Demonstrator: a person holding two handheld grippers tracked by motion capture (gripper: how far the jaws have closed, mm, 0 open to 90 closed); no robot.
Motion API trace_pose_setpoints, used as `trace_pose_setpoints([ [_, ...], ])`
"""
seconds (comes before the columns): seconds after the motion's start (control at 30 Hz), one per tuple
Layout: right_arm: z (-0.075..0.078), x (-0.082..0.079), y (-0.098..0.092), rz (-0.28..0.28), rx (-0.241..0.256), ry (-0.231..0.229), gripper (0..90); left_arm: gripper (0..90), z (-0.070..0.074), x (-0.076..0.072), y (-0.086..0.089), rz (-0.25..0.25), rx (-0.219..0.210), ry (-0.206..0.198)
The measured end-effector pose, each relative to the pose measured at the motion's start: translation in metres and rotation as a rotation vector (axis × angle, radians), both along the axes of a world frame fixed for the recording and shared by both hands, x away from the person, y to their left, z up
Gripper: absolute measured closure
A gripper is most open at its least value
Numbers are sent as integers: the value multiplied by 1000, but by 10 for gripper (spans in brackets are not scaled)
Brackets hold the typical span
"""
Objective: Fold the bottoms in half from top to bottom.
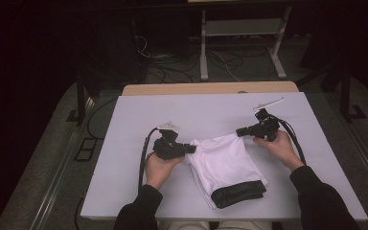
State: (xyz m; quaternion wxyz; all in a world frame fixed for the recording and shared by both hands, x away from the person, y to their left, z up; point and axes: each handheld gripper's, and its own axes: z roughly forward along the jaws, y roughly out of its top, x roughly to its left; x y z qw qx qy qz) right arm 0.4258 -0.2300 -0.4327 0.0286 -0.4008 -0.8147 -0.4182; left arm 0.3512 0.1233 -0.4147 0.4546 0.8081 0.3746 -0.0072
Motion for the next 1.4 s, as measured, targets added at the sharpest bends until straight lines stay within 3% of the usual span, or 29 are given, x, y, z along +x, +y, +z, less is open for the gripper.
trace_pose_setpoints([
  [0.27, -1, 6, 4, -32, -2, -9, 868, 835, -2, 18, 5, 20, 20, 4],
  [0.7, -7, 18, 2, -100, 26, -6, 868, 835, 4, 48, 3, 5, 60, -4],
  [1.23, 8, 38, 3, -162, 44, -51, 869, 835, 17, 80, 6, 23, 39, -21],
  [1.4, 4, 48, 2, -195, 49, -53, 869, 835, 14, 92, 3, 35, 36, -22],
])
